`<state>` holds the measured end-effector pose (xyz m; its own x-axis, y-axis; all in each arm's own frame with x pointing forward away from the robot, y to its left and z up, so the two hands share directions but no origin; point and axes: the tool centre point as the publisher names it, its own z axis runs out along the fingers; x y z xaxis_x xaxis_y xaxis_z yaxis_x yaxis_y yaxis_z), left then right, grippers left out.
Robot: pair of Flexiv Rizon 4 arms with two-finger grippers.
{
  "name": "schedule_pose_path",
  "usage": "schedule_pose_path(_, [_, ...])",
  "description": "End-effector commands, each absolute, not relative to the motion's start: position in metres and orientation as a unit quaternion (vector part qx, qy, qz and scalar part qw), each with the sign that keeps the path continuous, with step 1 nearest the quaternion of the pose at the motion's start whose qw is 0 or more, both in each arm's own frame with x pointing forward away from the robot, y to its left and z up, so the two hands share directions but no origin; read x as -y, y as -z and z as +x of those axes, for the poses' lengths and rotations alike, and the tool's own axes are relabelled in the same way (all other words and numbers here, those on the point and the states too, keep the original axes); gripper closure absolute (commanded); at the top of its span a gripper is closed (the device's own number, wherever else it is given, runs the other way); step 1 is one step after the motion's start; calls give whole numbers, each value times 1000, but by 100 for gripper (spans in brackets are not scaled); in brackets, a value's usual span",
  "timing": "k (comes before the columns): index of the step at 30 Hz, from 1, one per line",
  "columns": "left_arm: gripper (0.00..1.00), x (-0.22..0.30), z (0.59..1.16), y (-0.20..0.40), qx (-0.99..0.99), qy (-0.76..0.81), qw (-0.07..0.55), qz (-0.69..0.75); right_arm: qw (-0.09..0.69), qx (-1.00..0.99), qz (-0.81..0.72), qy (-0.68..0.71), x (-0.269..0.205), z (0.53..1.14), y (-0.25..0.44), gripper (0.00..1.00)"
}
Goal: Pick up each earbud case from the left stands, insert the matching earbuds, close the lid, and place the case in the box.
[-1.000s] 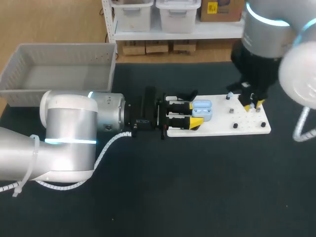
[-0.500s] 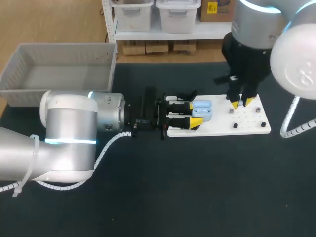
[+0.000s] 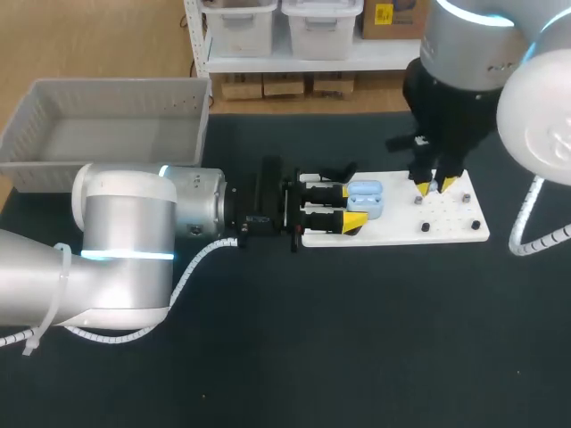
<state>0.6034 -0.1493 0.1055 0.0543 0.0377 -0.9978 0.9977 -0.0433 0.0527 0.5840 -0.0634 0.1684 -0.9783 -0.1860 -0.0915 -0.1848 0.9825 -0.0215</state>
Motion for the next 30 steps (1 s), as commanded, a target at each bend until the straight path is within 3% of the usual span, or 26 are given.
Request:
schedule_pose_path(1, [100,150,602,-104,-485,486,496,532,49,-997,-55,29,55,584,-168,100])
schedule_pose_path(14, [100,150,602,-104,-485,486,496,532,18,-992,111,50,30,582,-173,100])
schedule_pose_path(30, [100,150,602,-104,-485,486,496,532,0,-990,136,26,11,578,-178,100])
